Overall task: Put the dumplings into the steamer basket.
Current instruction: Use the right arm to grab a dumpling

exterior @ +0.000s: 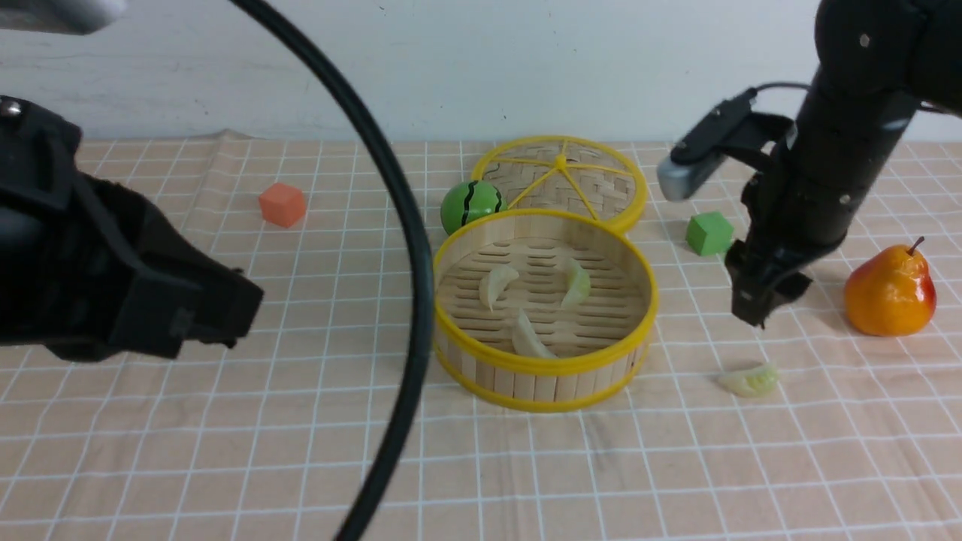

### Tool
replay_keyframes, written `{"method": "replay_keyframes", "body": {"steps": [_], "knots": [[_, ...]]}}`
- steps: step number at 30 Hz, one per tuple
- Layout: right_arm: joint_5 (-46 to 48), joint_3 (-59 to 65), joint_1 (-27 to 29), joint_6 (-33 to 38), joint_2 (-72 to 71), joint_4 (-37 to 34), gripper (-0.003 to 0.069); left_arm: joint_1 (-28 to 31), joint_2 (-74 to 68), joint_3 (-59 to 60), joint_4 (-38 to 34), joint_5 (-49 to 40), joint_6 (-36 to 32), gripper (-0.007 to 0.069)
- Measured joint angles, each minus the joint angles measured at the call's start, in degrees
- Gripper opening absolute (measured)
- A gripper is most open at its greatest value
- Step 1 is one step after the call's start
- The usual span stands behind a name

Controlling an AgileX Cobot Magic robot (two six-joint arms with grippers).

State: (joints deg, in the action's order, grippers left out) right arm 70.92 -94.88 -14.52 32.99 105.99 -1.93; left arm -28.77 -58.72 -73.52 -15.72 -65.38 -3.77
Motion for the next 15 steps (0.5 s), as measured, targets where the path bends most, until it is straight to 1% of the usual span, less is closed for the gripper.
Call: {"method": "replay_keyframes", "body": {"steps": [2, 5, 11, 13, 15], "knots": [[-2.32, 2.32, 1.96, 6.17, 1.27, -2.57, 0.0443, 0.00, -1.16, 0.00, -3.97, 0.05, -3.37, -0.0013], [-4.70, 3.11, 3.27, 11.51, 3.81, -3.71, 0.0428, 0.00, -1.81, 0.00, -7.01, 0.05, -6.56, -0.0013], [-8.07, 3.16, 4.66, 19.30, 10.54, -3.46, 0.0383, 0.00, -2.04, 0.00, -7.90, 0.11, -8.05, -0.0013], [-8.89, 3.16, 4.66, 20.94, 11.70, -3.00, 0.0372, 0.00, -2.04, 0.00, -7.90, 0.11, -8.12, -0.0013], [-10.32, 3.16, 4.66, 23.75, 13.65, -1.36, 0.0349, 0.00, -2.43, 0.00, -7.90, 0.11, -8.16, -0.0013]]}}
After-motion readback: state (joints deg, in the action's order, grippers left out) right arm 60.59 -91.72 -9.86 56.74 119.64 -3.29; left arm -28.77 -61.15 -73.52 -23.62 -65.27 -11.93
